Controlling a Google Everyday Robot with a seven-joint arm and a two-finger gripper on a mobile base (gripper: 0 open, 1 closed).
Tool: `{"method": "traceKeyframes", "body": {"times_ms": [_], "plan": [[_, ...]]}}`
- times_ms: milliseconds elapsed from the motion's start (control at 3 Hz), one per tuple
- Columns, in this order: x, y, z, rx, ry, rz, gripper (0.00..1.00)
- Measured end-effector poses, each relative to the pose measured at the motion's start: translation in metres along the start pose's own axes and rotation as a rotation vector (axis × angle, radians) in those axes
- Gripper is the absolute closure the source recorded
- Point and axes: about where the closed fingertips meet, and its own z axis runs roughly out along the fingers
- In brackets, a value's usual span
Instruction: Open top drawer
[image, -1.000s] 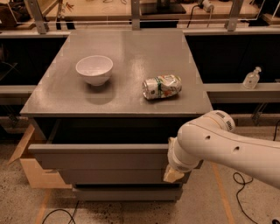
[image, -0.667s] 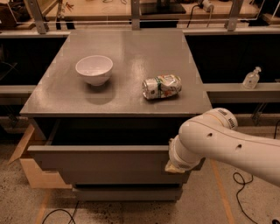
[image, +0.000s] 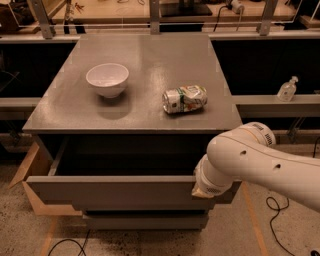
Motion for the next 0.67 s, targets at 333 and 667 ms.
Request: {"method": "traceKeyframes", "body": {"times_ms": [333,667], "plan": [[0.0006,0.0199,-0.0126,-0.001,0.023,0.029,1.00],[0.0006,0.0199,-0.0126,-0.001,0.023,0.029,0.81]]}}
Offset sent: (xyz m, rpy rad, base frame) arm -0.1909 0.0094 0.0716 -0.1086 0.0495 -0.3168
